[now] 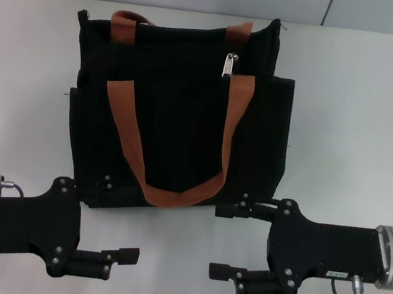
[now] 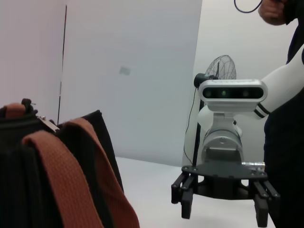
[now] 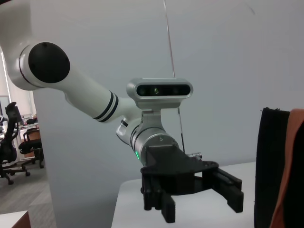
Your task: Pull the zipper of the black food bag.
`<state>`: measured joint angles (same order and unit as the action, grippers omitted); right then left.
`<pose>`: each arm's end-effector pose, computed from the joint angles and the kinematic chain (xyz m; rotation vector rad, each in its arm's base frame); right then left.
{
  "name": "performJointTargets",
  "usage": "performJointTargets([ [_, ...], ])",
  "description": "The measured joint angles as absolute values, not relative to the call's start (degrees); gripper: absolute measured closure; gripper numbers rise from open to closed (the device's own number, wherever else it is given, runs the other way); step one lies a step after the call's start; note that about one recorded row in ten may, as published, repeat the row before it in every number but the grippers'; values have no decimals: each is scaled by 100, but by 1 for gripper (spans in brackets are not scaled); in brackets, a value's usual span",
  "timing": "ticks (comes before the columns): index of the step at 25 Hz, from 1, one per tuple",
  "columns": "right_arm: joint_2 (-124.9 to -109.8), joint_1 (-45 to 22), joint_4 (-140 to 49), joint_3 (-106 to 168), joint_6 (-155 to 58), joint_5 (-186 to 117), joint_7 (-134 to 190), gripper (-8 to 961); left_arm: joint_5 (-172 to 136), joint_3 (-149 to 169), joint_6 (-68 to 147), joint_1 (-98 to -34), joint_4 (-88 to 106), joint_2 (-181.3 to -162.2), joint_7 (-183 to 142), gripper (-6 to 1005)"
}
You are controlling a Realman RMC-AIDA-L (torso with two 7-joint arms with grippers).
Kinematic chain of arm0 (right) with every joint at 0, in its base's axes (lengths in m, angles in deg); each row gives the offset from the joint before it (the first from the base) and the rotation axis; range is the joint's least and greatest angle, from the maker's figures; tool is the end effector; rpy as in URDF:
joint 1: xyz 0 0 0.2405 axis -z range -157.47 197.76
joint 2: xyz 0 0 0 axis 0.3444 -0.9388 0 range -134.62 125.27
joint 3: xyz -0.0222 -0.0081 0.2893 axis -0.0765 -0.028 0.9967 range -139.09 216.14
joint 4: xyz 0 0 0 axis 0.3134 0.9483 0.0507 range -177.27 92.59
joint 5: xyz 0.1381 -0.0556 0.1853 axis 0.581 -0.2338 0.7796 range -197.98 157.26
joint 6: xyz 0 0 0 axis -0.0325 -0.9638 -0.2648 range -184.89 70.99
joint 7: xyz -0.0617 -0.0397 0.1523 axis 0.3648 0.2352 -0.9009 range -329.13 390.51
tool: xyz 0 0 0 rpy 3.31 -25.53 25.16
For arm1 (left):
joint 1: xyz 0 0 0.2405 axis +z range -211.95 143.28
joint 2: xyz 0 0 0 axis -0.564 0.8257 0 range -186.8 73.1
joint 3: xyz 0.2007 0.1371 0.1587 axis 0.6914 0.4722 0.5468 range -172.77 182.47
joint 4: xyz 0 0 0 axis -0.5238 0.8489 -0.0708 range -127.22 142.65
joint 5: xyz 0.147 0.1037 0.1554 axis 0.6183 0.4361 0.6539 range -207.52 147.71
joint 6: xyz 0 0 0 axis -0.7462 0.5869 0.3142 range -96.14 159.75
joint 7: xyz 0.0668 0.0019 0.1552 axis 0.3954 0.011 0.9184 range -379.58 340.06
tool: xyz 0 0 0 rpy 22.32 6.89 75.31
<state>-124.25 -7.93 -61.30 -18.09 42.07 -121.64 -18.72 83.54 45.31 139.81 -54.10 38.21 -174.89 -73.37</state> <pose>0.2764 0.2852 -0.1075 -2.9464 0.1844 1.0565 -0.3251 0.2630 -0.0445 -2.8591 -0.2622 -0.9715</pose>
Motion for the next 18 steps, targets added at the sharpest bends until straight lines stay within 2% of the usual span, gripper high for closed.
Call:
performJointTargets([
  [18,-12430,-832,-6082,-1752,4200,-11897,-1778,152,8487,4564,13884,-5435,3821,-17497,-7322,172],
])
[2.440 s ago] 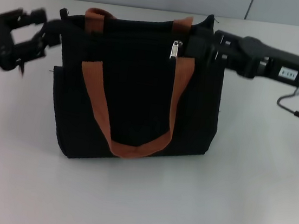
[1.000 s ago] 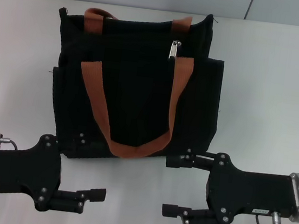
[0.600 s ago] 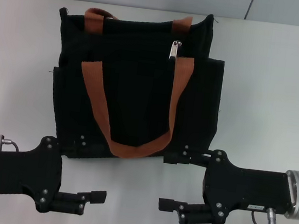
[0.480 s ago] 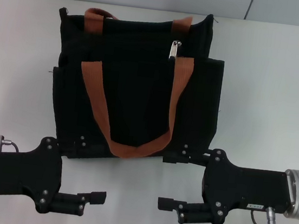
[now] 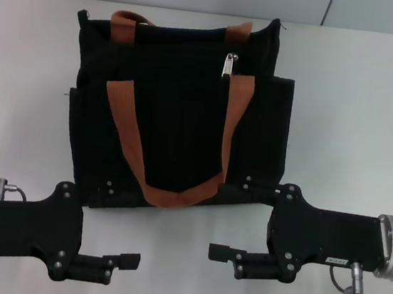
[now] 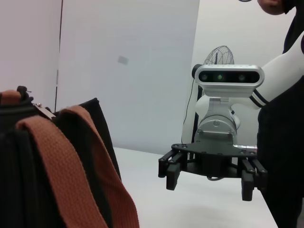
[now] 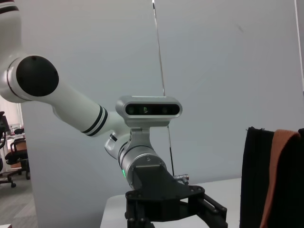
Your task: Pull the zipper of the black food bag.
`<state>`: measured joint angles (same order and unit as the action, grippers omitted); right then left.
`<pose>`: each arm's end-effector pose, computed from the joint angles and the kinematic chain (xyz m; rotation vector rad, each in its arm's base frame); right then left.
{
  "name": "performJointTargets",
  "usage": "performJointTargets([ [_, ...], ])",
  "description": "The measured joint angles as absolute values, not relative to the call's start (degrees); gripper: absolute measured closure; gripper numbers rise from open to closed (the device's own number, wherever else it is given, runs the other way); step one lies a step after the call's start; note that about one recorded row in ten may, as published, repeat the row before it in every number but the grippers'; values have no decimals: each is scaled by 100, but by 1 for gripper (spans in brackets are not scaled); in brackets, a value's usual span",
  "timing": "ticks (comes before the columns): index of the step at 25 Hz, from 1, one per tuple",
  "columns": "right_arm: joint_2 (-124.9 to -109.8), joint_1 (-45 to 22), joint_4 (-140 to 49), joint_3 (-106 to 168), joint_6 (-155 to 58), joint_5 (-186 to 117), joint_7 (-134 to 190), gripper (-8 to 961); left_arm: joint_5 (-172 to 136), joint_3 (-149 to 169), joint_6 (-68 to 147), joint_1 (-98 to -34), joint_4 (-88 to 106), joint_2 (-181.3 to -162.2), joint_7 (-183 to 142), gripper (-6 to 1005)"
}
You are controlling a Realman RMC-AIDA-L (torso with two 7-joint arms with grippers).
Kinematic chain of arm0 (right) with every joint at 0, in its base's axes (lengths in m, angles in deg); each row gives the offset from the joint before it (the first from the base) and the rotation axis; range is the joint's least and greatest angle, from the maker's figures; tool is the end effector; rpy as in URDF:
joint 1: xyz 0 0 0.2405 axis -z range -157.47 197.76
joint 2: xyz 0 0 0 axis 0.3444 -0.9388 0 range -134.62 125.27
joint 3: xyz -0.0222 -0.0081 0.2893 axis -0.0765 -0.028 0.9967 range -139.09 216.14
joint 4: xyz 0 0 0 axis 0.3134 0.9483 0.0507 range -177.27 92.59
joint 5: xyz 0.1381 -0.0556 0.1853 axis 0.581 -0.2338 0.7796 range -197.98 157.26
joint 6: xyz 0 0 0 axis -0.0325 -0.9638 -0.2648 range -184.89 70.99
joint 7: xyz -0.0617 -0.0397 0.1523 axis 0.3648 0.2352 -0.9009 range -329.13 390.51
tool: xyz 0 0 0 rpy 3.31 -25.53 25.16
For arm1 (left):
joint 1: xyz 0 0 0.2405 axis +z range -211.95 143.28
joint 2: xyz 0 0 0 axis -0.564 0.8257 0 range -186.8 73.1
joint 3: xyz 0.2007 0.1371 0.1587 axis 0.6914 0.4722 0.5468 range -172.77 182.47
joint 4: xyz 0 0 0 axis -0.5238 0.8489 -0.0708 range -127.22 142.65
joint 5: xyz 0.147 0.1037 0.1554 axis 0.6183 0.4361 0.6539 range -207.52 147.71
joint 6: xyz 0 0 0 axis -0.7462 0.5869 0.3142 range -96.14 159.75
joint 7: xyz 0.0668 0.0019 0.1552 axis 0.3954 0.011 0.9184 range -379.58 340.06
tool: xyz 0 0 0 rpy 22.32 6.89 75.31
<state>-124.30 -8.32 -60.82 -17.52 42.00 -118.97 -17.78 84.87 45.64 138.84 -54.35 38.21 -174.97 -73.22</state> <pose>0.2710 0.2926 -0.1041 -2.8865 0.1688 1.0992 -0.3271 0.2632 -0.0486 -2.8824 -0.2641 -0.9341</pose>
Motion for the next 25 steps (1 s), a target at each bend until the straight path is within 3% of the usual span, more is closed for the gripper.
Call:
performJointTargets([
  [25,-12429,-861,-6086,-1798,4138,-11896,-1773,152,8484,4598,13849,-5454,3821,-17515,-7249,172],
])
